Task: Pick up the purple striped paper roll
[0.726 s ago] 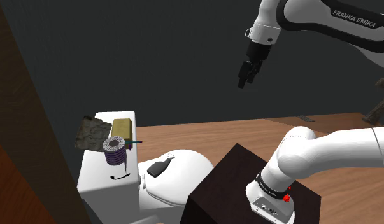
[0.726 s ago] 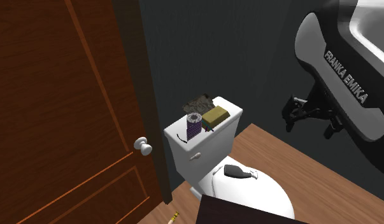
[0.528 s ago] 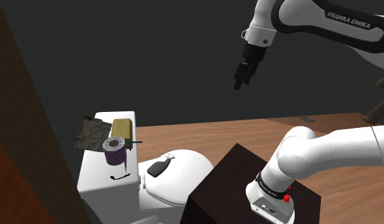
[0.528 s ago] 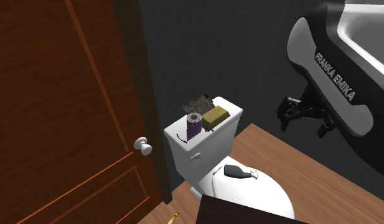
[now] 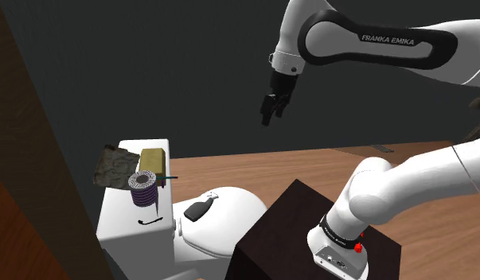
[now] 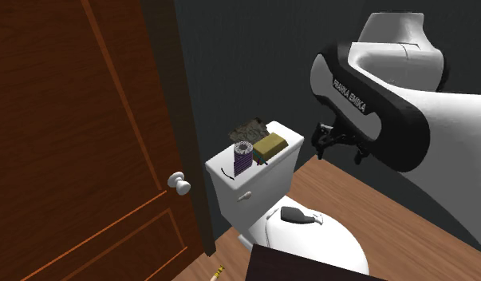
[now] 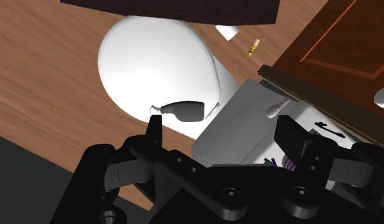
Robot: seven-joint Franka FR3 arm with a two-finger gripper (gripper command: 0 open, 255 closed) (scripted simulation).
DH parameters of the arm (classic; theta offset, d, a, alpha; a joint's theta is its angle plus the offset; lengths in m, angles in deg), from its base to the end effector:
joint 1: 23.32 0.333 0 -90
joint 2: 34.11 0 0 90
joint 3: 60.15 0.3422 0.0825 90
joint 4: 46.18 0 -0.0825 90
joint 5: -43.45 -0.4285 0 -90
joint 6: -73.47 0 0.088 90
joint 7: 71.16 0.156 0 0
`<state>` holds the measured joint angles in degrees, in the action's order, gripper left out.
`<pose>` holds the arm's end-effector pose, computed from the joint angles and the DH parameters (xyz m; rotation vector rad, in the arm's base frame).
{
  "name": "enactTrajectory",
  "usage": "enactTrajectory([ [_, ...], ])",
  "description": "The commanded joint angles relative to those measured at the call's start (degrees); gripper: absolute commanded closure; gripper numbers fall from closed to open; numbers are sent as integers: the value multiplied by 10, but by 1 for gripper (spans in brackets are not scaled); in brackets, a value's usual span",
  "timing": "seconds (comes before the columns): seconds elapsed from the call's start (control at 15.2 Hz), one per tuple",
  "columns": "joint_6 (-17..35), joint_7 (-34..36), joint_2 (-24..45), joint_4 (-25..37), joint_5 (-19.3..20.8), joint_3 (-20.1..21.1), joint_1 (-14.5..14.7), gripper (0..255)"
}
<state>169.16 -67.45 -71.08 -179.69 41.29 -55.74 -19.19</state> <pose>0.3758 0.0653 0.5310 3.1295 0.1009 -0.0238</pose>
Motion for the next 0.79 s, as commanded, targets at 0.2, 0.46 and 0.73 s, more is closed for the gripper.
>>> enactTrajectory([
  [0.2, 74, 22, 78, 6, -12, 33, 15, 0],
  [0.46, 127, 41, 147, 23, -14, 59, 25, 0],
  [0.73, 174, 63, 222, 52, -8, 84, 34, 0],
])
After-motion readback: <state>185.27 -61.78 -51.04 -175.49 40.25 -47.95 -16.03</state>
